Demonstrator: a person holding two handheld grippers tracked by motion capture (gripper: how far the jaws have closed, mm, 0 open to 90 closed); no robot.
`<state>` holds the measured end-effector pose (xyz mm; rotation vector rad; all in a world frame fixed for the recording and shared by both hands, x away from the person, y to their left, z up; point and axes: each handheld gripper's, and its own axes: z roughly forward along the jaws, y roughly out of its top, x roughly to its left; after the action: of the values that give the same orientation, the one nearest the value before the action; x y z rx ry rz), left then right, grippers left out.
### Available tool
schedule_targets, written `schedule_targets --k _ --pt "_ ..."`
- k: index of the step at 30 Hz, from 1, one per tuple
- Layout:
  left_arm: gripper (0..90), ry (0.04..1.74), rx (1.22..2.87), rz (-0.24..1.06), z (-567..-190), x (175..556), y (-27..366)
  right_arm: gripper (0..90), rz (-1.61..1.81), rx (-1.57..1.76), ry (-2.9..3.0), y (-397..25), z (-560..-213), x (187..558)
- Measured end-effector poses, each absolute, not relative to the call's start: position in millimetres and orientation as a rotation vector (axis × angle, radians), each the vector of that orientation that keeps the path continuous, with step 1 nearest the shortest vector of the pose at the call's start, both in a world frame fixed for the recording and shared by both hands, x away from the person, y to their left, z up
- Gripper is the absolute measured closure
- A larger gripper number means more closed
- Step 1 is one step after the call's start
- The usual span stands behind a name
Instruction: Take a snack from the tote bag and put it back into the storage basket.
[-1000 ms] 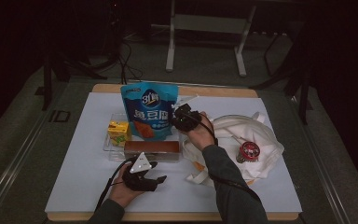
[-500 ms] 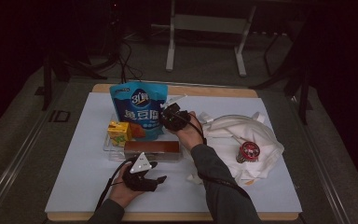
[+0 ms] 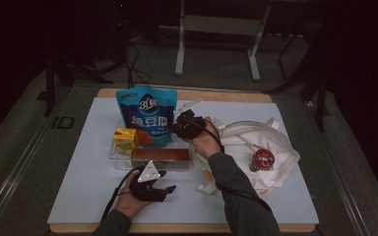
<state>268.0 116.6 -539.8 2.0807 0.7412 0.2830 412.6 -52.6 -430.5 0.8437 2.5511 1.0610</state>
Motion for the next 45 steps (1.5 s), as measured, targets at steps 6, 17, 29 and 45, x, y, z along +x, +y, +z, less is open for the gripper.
schedule_targets --k 6,17,29,45 --pt "35.0 0.74 2.082 0.284 -539.7 268.0 116.5 78.5 1.07 0.82 2.551 -56.0 -426.6 408.6" --pt "35.0 0.742 2.084 0.292 -539.6 267.6 116.3 76.1 1.105 0.77 2.534 -66.9 -419.5 400.3" --pt "35.0 0.743 2.085 0.297 -539.6 267.3 116.1 73.6 1.124 0.763 2.524 -80.9 -416.1 392.1" --pt "34.9 0.747 2.073 0.291 -539.6 267.6 117.1 72.0 1.132 0.735 2.515 -99.8 -408.5 382.6"
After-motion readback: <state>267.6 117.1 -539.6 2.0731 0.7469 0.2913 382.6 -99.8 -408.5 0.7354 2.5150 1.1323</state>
